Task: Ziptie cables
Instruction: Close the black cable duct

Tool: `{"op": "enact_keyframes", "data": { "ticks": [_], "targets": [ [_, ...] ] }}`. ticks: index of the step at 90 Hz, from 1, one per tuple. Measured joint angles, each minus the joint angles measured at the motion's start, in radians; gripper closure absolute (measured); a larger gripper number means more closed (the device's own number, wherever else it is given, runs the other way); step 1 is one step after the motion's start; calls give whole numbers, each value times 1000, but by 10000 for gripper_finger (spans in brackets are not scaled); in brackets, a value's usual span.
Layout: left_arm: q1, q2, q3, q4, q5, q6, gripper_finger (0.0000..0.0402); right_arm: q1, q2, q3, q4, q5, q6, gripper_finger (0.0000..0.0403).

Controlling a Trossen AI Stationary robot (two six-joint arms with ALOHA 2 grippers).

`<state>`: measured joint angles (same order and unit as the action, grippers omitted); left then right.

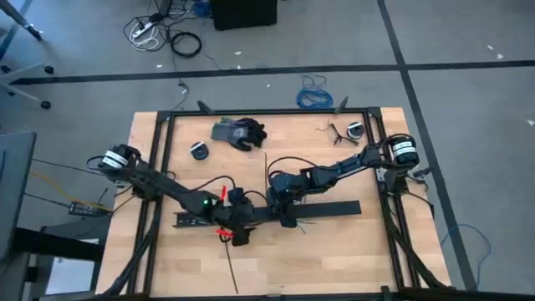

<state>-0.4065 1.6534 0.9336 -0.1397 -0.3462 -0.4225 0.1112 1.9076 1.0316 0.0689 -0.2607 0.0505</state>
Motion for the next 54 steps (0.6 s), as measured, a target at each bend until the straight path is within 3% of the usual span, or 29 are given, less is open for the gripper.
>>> {"op": "enact_keyframes", "data": {
  "ticks": [28,54],
  "targets": [
    [0,0,0,-2,68,72,49,0,0,0,0,-5,-8,403],
    [10,5,2,-185,-53,117,49,0,0,0,-2,-20,-8,403]
  ]
}}
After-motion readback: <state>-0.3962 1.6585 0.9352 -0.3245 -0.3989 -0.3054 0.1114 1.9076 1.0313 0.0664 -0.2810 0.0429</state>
